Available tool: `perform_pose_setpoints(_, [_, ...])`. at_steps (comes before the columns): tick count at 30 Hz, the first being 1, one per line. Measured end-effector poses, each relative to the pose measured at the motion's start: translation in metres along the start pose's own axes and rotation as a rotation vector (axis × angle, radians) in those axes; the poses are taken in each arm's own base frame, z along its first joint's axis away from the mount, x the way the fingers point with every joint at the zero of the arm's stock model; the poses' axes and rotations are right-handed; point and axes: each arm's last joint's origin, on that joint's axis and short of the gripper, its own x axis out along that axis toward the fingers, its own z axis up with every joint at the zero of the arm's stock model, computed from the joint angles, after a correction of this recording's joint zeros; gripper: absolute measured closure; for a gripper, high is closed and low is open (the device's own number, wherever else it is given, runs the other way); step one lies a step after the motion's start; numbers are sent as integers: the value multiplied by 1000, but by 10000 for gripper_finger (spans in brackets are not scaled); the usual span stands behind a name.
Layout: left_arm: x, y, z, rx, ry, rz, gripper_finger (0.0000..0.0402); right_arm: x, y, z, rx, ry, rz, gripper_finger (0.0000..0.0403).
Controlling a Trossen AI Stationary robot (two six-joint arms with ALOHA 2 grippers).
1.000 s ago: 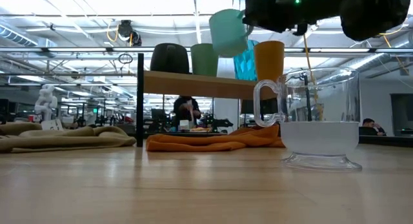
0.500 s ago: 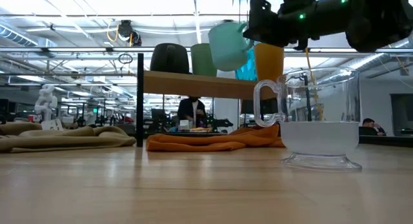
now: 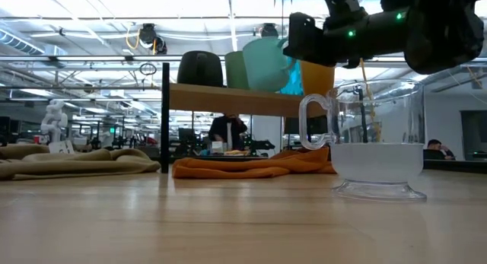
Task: Stack small to large cups/mugs on shelf
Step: Put the blue mug on the shelf
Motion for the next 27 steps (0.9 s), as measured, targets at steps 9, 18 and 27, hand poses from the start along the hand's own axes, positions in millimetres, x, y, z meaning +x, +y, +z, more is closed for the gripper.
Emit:
perform_pose_setpoints(9, [0, 0, 0, -5, 0, 0, 304, 3, -1, -5, -24, 19, -8, 365])
perform_pose_setpoints(18, [0, 0, 0, -14, 0, 0, 304, 3, -1, -5, -25, 19, -9, 365])
perform_pose_setpoints(27, [0, 0, 0, -15, 0, 0, 304, 7, -4, -4, -12, 12, -26, 316])
